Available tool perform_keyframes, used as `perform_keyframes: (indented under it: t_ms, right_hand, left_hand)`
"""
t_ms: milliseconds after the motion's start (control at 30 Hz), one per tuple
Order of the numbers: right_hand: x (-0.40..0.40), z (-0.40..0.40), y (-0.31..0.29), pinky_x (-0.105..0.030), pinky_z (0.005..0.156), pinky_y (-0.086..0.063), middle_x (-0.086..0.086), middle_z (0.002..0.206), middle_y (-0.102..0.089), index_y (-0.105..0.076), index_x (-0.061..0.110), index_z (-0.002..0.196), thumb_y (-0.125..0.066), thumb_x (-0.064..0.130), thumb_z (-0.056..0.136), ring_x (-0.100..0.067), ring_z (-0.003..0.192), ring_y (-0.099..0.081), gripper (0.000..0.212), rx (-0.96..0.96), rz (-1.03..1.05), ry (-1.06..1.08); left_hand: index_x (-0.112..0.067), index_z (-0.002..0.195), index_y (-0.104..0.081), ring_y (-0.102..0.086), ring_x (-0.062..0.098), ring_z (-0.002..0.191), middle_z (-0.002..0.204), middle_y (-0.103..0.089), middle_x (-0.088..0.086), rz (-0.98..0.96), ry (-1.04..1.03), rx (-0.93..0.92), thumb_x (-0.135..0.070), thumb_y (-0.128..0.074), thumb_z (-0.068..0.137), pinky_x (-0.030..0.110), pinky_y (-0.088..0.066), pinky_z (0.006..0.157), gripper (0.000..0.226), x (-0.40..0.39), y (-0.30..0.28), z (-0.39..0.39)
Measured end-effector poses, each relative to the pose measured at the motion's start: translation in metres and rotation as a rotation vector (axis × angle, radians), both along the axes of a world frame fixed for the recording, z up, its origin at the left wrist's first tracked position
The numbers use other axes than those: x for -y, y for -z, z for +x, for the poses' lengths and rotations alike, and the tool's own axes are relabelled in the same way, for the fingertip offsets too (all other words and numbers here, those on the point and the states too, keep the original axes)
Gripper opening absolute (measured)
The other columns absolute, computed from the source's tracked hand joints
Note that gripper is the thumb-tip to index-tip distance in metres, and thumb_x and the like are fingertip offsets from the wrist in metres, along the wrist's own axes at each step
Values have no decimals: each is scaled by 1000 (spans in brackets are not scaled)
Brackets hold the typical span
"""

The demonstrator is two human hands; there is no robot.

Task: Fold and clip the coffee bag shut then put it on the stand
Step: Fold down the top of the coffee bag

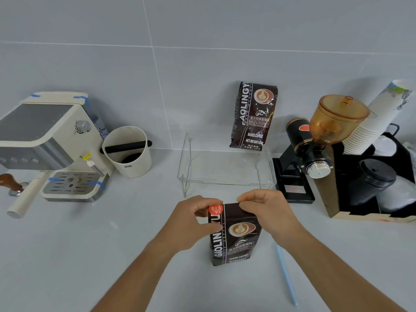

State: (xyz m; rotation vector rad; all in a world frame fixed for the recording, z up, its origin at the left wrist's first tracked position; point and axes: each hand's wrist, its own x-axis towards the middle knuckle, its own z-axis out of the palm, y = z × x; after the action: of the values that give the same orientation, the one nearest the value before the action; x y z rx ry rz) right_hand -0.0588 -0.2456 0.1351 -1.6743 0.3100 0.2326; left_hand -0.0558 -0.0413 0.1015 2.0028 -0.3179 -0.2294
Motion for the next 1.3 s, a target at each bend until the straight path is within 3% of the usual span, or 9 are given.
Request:
perform_keyframes:
  t_ms: [167,300,433,567,700,900,1033,1133,1300]
  right_hand:
    - [6,5,2,-20,51,-49,-2,68,-76,-75,11,77,-68,4,81,-17,63,-70,11,-70,-87,-134]
    - [17,-2,2,-11,54,-46,5,80,-75,-76,17,89,-78,17,76,-5,70,-69,13,-20,-172,-387]
    - [24,-9,13,-14,67,-48,5,82,-67,-77,25,87,-75,17,79,-6,78,-64,12,242,-414,-486]
    - [24,-11,21,-16,61,-46,11,70,-65,-76,20,80,-71,14,83,-11,71,-63,9,387,-470,-524]
    - [28,-10,20,-22,63,-53,16,74,-74,-77,25,79,-74,16,80,-6,69,-68,10,349,-470,-414]
    - [48,-5,4,-21,75,-55,13,103,-74,-64,29,118,-51,22,96,-3,89,-67,26,440,-640,-833]
    - [52,-1,1,-6,62,-47,9,92,-77,-74,22,103,-63,18,90,8,75,-65,17,476,-610,-730]
    - [54,0,6,-7,55,-46,4,81,-78,-78,17,90,-71,19,83,1,67,-67,10,486,-576,-618]
    - [55,-3,10,-7,55,-46,6,81,-78,-78,18,88,-72,20,82,-1,73,-69,8,463,-550,-560]
  left_hand:
    - [-28,104,-71,-62,1,87,89,-67,-4,112,29,77,-20,-76,79,11,-48,75,28,1,0,-1]
    - [-35,99,-72,-62,5,85,87,-64,-7,208,46,97,-31,-70,83,28,-52,73,17,-3,3,-1]
    - [-36,99,-68,-62,7,83,87,-63,-11,266,111,106,-47,-58,83,36,-54,74,22,0,-2,-1]
    - [-24,97,-74,-63,6,84,90,-72,-7,205,133,112,-23,-65,87,24,-52,76,14,15,-10,-1]
    - [-21,92,-75,-64,9,78,86,-74,-4,224,151,129,-23,-65,87,32,-54,74,11,18,-13,3]
    - [-23,98,-74,-67,7,82,92,-77,-5,270,236,129,-21,-61,90,32,-56,73,15,10,-15,8]
    - [-23,96,-73,-69,9,80,89,-77,-6,275,232,139,-22,-62,90,36,-57,71,13,6,-14,9]
    - [-24,89,-74,-69,8,75,83,-77,-8,277,190,152,-26,-66,87,37,-57,69,9,4,-12,9]
    - [-24,80,-75,-69,2,75,74,-75,-12,240,79,95,-25,-74,80,15,-53,65,2,-1,-7,7]
